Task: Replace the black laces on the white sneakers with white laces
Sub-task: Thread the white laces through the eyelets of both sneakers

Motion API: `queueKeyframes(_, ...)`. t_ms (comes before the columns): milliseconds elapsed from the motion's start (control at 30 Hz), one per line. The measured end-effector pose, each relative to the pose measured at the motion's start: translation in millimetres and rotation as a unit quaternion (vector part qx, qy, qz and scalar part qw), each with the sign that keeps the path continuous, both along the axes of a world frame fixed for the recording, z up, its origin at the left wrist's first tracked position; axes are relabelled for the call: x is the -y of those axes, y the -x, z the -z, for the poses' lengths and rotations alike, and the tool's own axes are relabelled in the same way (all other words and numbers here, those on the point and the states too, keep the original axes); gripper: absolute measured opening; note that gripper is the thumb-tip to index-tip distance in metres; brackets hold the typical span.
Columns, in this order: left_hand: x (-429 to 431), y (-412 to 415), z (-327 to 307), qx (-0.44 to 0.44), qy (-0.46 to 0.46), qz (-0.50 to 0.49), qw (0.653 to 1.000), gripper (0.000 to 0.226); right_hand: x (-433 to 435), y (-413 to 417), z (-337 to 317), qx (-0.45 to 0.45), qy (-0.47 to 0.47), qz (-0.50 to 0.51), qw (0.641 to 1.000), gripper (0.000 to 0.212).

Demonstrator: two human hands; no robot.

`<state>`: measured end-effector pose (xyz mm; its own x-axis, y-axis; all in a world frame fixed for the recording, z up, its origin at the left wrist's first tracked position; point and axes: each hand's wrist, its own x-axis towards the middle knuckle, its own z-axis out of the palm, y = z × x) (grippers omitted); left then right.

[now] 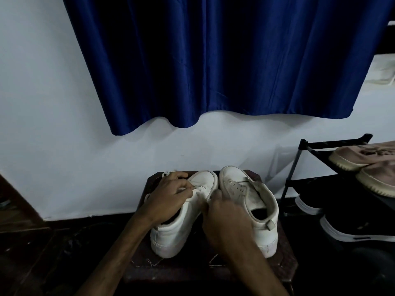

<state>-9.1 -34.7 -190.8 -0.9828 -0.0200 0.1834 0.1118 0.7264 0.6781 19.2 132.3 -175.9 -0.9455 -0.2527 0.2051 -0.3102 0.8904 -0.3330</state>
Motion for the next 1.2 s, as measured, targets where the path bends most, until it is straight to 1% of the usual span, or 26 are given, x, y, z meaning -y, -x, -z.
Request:
queueKeyframes(33,-1,-1,0,0.005,-0.007,0.003,1.000,0.026,9,5,0,0.000,-0.007,-0.009,1.000,0.029)
queueKeyframes(100,-2,-2,-1,0.020,-0.024,0.004,0.999,0.019,19,11,4,-0.008,-0.027,-0.031,0.999,0.021)
queueKeyframes(200,-3,-2,-2,0.031,-0.015,0.011,0.999,0.013,10,2,17,-0.028,-0.026,-0.030,0.999,0.018)
queueKeyframes(233,-2,0,-2,0.035,-0.012,0.010,0.999,0.013,5,-7,20,-0.016,-0.034,-0.034,0.999,0.017)
queueKeyframes(267,0,1,-2,0.036,-0.012,0.008,0.999,0.015,-2,-17,20,0.015,-0.050,-0.044,0.998,0.019)
queueKeyframes(333,1,4,0,0.030,-0.012,0.007,0.999,0.021,-18,-28,23,0.106,-0.073,-0.066,0.990,0.025)
queueKeyframes(367,1,5,0,0.025,-0.011,0.008,1.000,0.018,-22,-28,19,0.128,-0.083,-0.067,0.986,0.025)
queueKeyframes(400,1,5,1,0.021,-0.009,0.007,1.000,0.014,-23,-25,14,0.102,-0.089,-0.059,0.989,0.024)
queueKeyframes(433,1,5,1,0.019,-0.008,0.004,1.000,0.013,-20,-20,10,0.054,-0.084,-0.047,0.994,0.023)
queueKeyframes(467,0,3,0,0.019,-0.010,0.004,1.000,0.015,-14,-16,3,0.012,-0.058,-0.032,0.998,0.023)
queueKeyframes(500,0,1,0,0.023,-0.012,0.008,1.000,0.023,-4,-9,-1,-0.003,-0.028,-0.019,0.999,0.022)
queueKeyframes(567,-2,-3,-2,0.031,-0.016,0.018,0.999,0.042,13,6,-3,-0.016,-0.009,-0.021,1.000,0.019)
queueKeyframes(600,-2,-6,-3,0.030,-0.021,0.018,0.999,0.044,19,12,-1,-0.006,-0.010,-0.028,1.000,0.017)
queueKeyframes(700,-4,-10,-6,-0.003,-0.041,-0.009,0.999,0.026,15,14,9,-0.003,-0.010,-0.019,1.000,0.011)
queueKeyframes(733,-3,-9,-7,-0.014,-0.046,-0.023,0.999,0.022,10,6,10,-0.015,-0.008,-0.020,1.000,0.012)
queueKeyframes(767,-3,-8,-8,-0.017,-0.055,-0.035,0.998,0.020,5,-1,12,-0.022,-0.017,-0.026,0.999,0.016)
queueKeyframes(833,-4,-6,-8,-0.018,-0.086,-0.044,0.995,0.021,-5,-14,13,0.022,-0.057,-0.047,0.997,0.015)
queueKeyframes(867,-4,-5,-8,-0.018,-0.103,-0.042,0.994,0.023,-10,-15,15,0.047,-0.062,-0.055,0.995,0.018)
queueKeyframes(933,-4,-3,-6,-0.016,-0.129,-0.039,0.991,0.026,-12,-9,13,0.044,-0.035,-0.036,0.998,0.022)
queueKeyframes(1000,-2,-3,-3,-0.010,-0.128,-0.034,0.991,0.029,-3,3,10,-0.016,-0.012,-0.017,1.000,0.024)
queueKeyframes(1067,-1,-3,0,-0.006,-0.129,-0.038,0.991,0.029,11,13,9,-0.019,0.019,-0.021,0.999,0.026)
queueKeyframes(1133,0,-3,3,-0.012,-0.141,-0.047,0.989,0.029,15,14,12,-0.013,0.008,-0.037,0.999,0.020)
queueKeyframes(1200,-1,-3,2,-0.016,-0.142,-0.048,0.989,0.029,4,4,14,0.028,-0.037,-0.047,0.998,0.030)
